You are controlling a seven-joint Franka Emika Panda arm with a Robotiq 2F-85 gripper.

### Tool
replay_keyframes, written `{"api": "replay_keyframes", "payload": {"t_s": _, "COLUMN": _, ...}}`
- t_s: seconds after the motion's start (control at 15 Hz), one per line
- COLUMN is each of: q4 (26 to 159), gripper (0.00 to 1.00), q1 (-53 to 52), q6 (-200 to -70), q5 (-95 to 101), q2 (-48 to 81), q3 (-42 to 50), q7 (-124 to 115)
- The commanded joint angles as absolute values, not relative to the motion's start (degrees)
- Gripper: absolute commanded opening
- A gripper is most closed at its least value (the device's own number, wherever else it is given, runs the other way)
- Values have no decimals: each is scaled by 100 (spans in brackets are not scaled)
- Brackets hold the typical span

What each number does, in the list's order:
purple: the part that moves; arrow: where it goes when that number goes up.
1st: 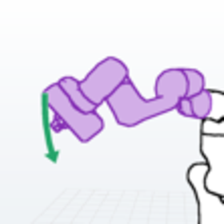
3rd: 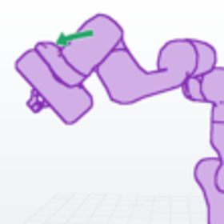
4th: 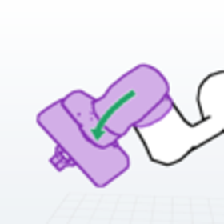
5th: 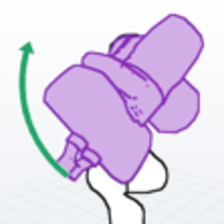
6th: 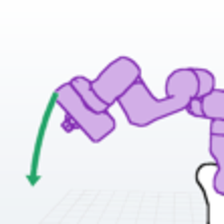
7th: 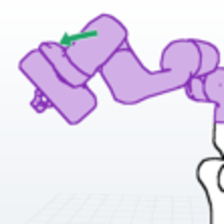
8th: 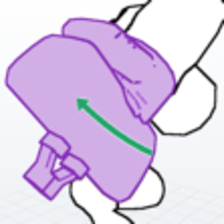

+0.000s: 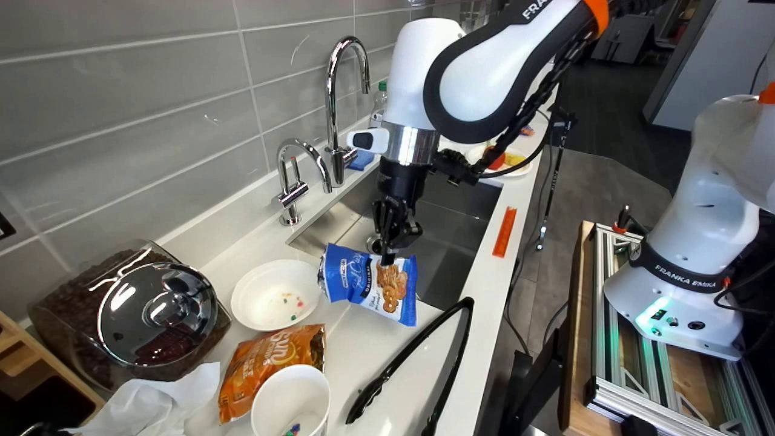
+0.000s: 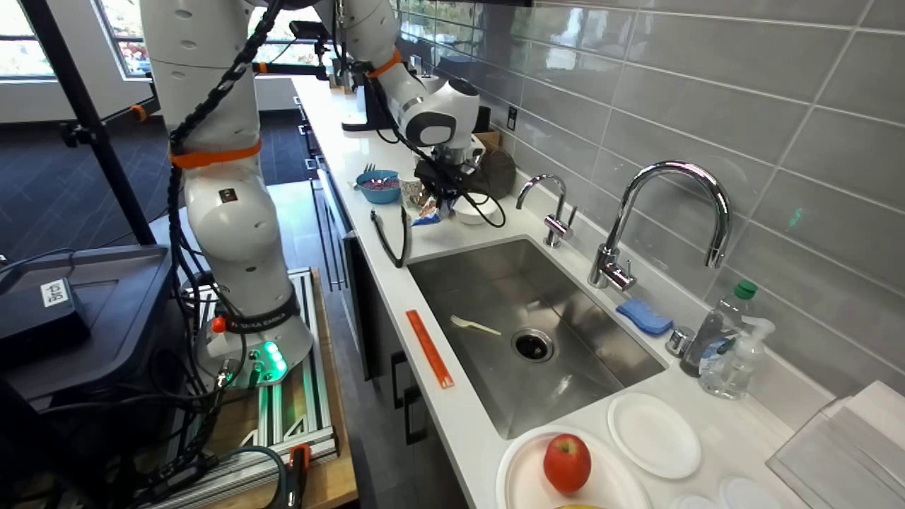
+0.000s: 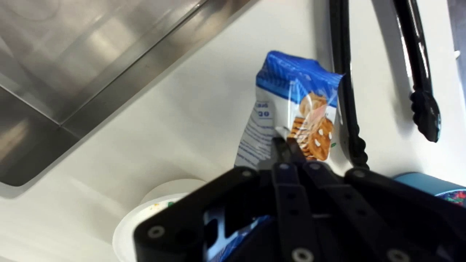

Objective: Pour the contents of the blue packet into the white bowl

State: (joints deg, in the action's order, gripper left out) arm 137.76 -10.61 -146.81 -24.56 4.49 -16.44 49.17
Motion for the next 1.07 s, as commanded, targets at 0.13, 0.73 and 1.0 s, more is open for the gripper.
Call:
{"api": "replay_keyframes", "payload": {"t_s": 0.13, "q4": 13296, "gripper": 0, "q1": -1337, "q6": -13887, "q5": -197, "q2": 302, "q3": -1567, "q7": 2881}}
{"api": "replay_keyframes", "payload": {"t_s": 0.73, "q4": 11666, "gripper": 0, "q1": -1804, "q6": -12025, "q5": 1919, "q2": 1148, "q3": -1695, "q7": 1389}}
{"api": "replay_keyframes", "payload": {"t_s": 1.0, "q4": 11275, "gripper": 0, "q1": -2083, "q6": -11922, "q5": 2726, "q2": 1543, "q3": -1657, "q7": 1032}}
